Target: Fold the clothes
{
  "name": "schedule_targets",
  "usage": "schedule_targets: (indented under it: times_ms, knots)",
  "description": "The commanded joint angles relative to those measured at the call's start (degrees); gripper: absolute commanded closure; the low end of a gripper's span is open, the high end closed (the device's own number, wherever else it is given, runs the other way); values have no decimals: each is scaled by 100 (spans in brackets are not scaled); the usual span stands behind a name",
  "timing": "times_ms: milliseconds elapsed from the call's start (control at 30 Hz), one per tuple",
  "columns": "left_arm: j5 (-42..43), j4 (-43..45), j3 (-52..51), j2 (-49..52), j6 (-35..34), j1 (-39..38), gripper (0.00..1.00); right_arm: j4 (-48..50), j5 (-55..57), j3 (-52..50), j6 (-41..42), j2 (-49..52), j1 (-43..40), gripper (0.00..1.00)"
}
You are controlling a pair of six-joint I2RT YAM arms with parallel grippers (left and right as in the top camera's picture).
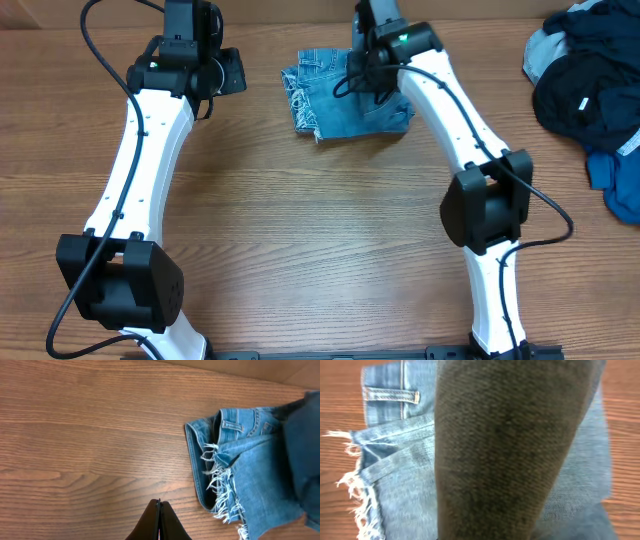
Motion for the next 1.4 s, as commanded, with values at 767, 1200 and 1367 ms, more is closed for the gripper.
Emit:
schedule_targets:
  times_ms: [767,1200,1367]
  knots:
    - [166,-59,129,-177,367,-9,96,890,-2962,330,251,39,-107,34]
    - [199,-57,129,-177,295,-11,96,1021,-4046,166,199,-90,-1134,96]
    - [315,-52,129,-177,269,-13,96,1993,-4599,-675,240,131,-942,96]
